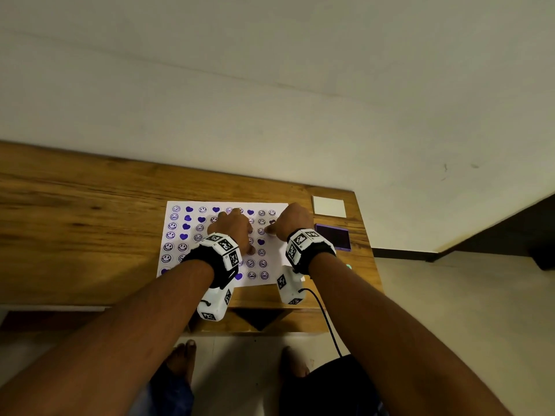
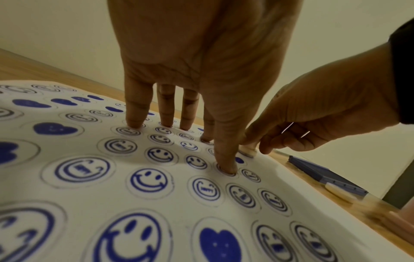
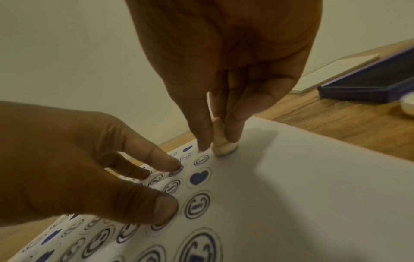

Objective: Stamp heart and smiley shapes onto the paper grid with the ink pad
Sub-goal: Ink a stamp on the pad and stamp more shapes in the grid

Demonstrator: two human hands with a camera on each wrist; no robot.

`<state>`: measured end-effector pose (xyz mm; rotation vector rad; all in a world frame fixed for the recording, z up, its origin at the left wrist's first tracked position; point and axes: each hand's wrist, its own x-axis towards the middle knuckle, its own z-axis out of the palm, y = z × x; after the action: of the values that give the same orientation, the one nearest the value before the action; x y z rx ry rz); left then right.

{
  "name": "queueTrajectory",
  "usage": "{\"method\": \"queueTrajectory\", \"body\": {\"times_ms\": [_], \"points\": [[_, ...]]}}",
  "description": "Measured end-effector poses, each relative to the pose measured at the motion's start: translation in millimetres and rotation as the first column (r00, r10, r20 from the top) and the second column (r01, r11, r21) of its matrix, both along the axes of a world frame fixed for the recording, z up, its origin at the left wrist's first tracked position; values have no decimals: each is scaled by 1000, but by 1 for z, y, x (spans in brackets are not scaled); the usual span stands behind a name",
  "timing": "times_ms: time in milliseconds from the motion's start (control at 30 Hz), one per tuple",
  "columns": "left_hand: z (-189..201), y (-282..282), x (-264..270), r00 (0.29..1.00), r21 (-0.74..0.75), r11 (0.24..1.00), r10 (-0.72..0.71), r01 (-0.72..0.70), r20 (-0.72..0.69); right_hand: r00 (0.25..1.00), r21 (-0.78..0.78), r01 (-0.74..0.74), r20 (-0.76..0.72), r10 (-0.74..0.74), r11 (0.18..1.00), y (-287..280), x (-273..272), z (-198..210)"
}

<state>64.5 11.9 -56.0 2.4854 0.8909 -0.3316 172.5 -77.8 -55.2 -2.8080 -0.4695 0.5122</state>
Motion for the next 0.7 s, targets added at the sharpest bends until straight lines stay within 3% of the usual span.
{"method": "queueTrajectory", "body": {"times_ms": [133, 267, 333, 400, 467, 533, 600, 700], "points": [[-3, -1, -1, 1000, 10, 1000, -26, 26, 6, 998, 160, 55, -9, -55, 986, -10, -4, -7], [-5, 0, -3, 999, 14, 999, -46, 46, 20, 980, 444, 193, -51, -190, 875, -38, -8, -5], [-7, 1, -4, 998, 12, 999, -53, 53, 14, 952, 626, 305, -207, -224, 718, -51, -10, 0], [-8, 1, -3, 999, 7, 999, -51, 51, 10, 866, 749, 493, -471, -169, 442, -65, -15, 7], [-8, 2, -1, 999, 2, 999, -35, 35, 16, 686, 676, 721, -728, -16, 155, -77, -20, 16], [-7, 2, 1, 999, -1, 1000, -26, 26, 24, 462, 464, 885, -868, 180, -34, -90, -26, 21], [-7, 2, 1, 999, 6, 999, -32, 31, 22, 348, 323, 937, -874, 340, -130, -100, -33, 19], [-10, 3, 0, 999, -6, 1000, -20, 20, 33, 314, 268, 949, -808, 499, -164, -114, -42, 14]]}}
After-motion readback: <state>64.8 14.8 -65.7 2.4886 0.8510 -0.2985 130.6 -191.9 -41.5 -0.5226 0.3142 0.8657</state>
